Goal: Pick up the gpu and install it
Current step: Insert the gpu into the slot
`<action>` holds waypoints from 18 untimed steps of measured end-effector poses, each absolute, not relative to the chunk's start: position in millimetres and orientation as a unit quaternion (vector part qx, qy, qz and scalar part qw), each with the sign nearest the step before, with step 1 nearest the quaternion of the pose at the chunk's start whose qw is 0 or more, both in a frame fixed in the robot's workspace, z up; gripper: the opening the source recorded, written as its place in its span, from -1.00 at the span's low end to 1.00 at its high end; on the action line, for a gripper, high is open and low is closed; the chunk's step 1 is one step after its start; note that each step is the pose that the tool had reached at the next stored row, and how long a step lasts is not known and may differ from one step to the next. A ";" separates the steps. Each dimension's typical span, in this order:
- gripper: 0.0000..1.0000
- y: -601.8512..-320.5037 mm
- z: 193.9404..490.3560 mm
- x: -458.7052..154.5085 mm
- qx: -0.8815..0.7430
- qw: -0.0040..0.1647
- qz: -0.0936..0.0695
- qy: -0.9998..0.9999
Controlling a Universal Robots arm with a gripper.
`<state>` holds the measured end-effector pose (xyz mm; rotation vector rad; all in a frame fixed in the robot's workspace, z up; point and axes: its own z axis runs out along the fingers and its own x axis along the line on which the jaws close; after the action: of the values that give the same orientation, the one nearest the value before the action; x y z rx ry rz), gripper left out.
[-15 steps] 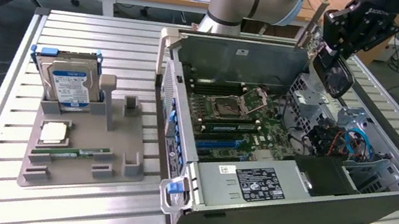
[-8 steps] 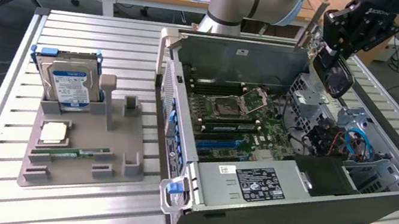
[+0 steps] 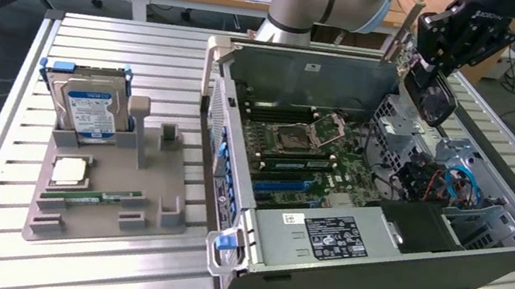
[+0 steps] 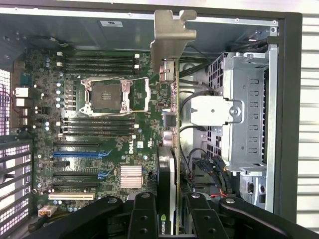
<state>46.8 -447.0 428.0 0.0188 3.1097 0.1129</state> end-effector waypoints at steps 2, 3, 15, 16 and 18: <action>-0.47 -447.0 428.0 46.8 0.006 0.015 0.036 0.999; -0.47 -447.0 428.1 46.8 0.006 0.015 0.036 0.999; -0.47 -447.0 427.3 46.7 -0.075 0.012 0.037 0.996; -0.47 -447.0 427.3 46.7 -0.084 0.012 0.037 0.996; -0.47 -447.0 427.1 46.7 -0.102 0.011 0.037 0.994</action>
<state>46.7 -447.0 427.1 -0.3183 3.1015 0.1152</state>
